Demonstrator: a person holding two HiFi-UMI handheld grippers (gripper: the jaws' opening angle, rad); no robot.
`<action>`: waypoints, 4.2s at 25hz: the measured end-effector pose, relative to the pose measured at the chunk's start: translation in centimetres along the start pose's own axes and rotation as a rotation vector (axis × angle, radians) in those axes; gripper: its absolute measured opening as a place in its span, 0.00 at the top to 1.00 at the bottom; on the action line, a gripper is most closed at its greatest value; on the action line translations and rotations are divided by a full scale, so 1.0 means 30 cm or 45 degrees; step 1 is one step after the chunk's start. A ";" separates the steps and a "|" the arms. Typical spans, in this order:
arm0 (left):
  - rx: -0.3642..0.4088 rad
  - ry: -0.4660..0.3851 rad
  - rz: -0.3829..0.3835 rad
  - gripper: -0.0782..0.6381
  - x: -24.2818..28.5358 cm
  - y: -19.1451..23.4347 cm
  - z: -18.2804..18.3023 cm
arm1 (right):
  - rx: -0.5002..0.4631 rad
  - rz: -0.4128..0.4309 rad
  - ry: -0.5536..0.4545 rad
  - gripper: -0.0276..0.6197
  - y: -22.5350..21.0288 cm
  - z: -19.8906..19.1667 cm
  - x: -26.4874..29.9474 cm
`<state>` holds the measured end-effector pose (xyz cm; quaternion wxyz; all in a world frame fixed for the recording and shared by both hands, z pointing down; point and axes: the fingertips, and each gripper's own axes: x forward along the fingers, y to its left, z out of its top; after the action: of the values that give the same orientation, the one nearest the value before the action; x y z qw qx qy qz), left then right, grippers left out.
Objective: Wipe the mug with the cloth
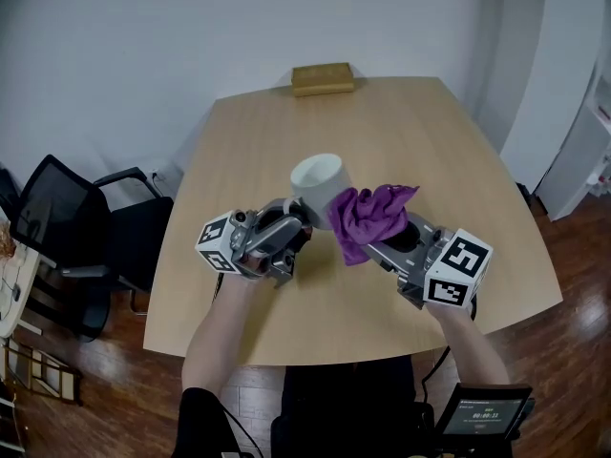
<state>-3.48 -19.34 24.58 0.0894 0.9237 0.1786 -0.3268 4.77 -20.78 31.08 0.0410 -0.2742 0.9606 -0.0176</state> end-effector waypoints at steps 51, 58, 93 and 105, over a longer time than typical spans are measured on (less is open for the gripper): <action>0.049 0.036 -0.448 0.81 -0.033 -0.205 -0.015 | 0.584 0.112 -0.108 0.83 -0.063 -0.077 -0.040; 0.106 0.198 -0.362 0.79 -0.015 -0.177 -0.066 | 1.407 0.540 -0.530 0.84 -0.022 -0.061 -0.032; 0.281 0.066 0.004 0.80 -0.051 -0.015 0.041 | -0.529 0.009 0.021 0.84 0.230 0.021 -0.016; 0.264 0.126 0.023 0.80 -0.039 0.004 0.007 | -0.897 -0.008 -0.138 0.84 0.345 0.275 0.006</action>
<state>-4.38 -19.82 25.17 -0.0124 0.9445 0.1399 -0.2969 -0.08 -12.16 22.27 -0.0052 -0.2749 0.9033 0.3292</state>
